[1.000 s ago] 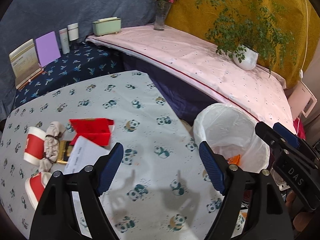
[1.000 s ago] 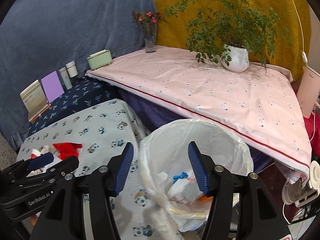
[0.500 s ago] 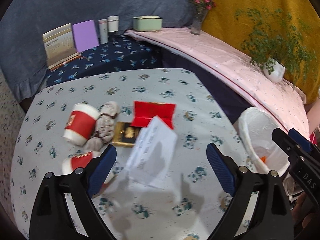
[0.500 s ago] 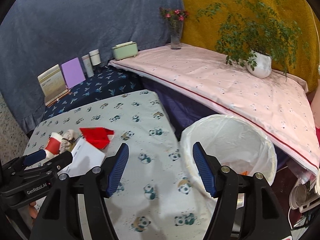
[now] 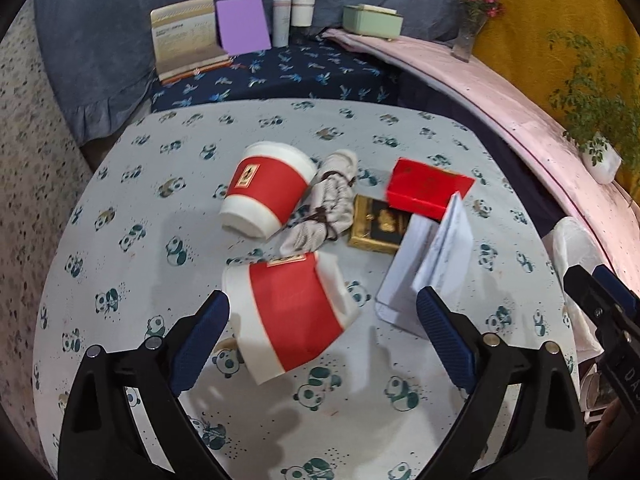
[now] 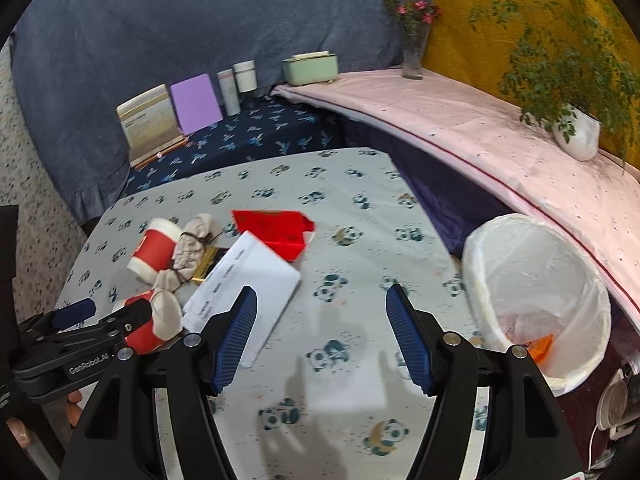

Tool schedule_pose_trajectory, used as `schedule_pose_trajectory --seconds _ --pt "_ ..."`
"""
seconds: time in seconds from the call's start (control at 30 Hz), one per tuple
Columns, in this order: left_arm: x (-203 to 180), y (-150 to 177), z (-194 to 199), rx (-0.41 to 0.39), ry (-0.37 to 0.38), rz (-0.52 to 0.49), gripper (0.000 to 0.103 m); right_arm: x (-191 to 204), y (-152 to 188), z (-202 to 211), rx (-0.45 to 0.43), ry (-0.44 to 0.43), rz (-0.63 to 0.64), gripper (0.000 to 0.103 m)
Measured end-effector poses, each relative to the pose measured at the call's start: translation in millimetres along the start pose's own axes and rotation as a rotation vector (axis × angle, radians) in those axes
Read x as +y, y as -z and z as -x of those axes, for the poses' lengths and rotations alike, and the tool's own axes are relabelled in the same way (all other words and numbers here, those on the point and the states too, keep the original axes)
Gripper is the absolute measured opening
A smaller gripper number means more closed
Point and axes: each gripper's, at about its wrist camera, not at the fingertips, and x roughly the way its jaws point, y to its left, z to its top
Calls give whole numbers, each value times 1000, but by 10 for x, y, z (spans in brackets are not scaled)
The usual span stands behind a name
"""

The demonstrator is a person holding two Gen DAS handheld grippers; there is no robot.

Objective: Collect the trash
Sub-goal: 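Grasp the lying red-and-white paper cup with the left gripper while the right grasps the receipt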

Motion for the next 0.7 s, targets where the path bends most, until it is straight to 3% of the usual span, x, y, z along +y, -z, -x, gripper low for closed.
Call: schedule_pose_trajectory --seconds 0.5,0.57,0.7 --pt "214 46 -471 136 -17 78 90 333 49 -347 74 -32 38 65" --pt "226 47 -497 153 11 86 79 386 41 -379 78 -38 43 65" --pt "249 49 -469 150 35 92 77 490 27 -438 83 -53 52 68"
